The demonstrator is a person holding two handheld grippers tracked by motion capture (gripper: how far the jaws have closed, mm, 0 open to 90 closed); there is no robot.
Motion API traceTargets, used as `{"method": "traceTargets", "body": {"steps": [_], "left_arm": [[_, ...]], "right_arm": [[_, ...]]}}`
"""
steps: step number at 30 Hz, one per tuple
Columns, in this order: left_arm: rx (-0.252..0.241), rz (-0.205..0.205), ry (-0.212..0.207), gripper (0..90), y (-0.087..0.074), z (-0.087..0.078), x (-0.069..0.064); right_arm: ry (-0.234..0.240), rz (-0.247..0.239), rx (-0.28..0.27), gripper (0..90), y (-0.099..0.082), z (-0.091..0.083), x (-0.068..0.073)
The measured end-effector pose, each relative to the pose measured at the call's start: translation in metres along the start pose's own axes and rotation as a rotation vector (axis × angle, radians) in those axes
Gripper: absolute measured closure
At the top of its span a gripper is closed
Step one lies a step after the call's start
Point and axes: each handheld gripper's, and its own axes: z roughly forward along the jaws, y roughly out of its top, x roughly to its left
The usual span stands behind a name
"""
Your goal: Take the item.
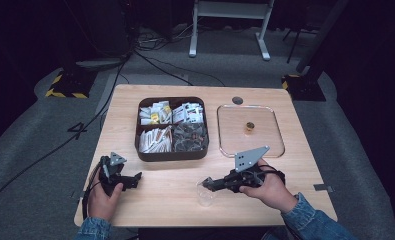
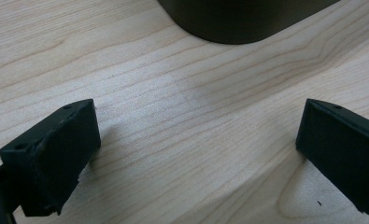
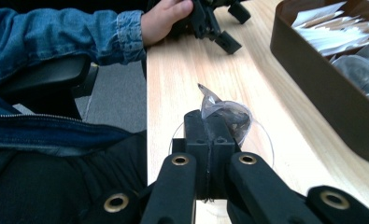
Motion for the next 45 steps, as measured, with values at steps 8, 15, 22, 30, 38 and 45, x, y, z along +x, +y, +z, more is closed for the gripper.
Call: {"method": "traceTargets", "body": {"steps": [8, 15, 22, 30, 38, 45], "left_arm": [[0.000, 0.000, 0.000, 0.2, 0.000, 0.000, 0.000], [0.000, 0.000, 0.000, 0.2, 0.000, 0.000, 0.000], [0.000, -0.001, 0.000, 0.2, 0.000, 0.000, 0.000], [0.000, 0.000, 0.000, 0.2, 0.000, 0.000, 0.000], [0.000, 0.000, 0.000, 0.2, 0.000, 0.000, 0.000], [0.000, 0.000, 0.000, 0.2, 0.000, 0.000, 0.000]], "right_arm": [[0.002, 0.009, 0.038, 90.0, -0.006, 0.008, -0.002], [-0.007, 0.012, 0.075, 90.0, -0.008, 0.014, -0.002], [-0.018, 0.020, 0.069, 79.7, -0.007, 0.016, -0.003], [-0.056, 0.040, 0.081, 58.8, -0.006, 0.018, -0.004], [-0.073, 0.040, 0.081, 53.1, -0.003, 0.017, -0.005], [-0.084, 0.043, 0.072, 51.5, -0.002, 0.017, -0.007]]}}
